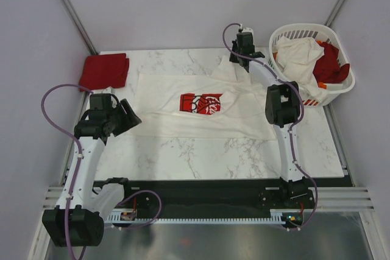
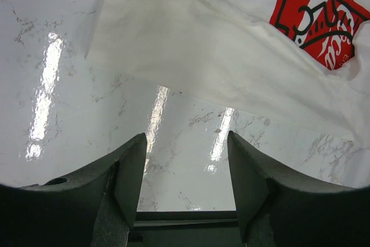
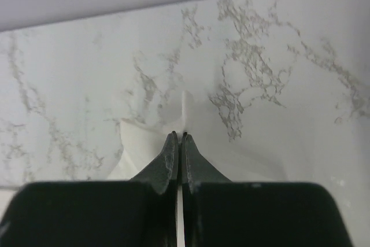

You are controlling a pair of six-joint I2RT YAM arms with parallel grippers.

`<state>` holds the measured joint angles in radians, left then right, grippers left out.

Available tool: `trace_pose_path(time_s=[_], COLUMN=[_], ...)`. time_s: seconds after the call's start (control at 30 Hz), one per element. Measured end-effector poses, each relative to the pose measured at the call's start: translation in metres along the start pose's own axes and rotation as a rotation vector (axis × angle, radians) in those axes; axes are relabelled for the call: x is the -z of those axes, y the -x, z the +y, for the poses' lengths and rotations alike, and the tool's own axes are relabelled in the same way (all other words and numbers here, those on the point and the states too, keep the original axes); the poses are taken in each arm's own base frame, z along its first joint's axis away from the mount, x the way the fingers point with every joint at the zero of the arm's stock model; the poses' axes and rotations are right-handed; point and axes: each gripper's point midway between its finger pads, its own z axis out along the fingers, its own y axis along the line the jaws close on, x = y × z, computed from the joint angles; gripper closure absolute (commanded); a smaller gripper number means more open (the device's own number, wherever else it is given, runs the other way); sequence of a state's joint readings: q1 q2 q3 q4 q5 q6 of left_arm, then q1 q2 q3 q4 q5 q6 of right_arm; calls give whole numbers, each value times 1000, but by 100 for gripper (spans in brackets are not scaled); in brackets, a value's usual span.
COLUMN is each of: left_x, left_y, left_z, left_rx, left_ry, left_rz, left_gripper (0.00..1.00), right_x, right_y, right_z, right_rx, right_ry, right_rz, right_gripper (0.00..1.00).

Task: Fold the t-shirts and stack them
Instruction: Fold the tshirt

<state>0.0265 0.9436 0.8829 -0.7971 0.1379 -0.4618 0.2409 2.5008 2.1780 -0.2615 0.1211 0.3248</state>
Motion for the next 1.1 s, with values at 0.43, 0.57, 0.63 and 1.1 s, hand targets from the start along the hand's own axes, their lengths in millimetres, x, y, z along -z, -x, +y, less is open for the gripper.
trace_pose_path(time_s=[0.43, 0.57, 0.63, 1.1], left_x=[-53, -89, -110, -259], left_y=[58, 119, 141, 186], left_z=[-3, -25, -32, -45], left_rx=[8, -2, -6, -160], left_ry=[130, 119, 118, 181], left_rz=[50, -25, -44, -19], left_gripper=[37, 39, 40, 38], right_x=[69, 60, 58, 75], right_y=[66, 31, 22, 10], right_z=[35, 25, 21, 25], right_rx=[72, 82, 85, 39], right_ry=[91, 71, 64, 101], right_rz=[-169, -95, -74, -44], right_gripper=[100, 100, 100, 100])
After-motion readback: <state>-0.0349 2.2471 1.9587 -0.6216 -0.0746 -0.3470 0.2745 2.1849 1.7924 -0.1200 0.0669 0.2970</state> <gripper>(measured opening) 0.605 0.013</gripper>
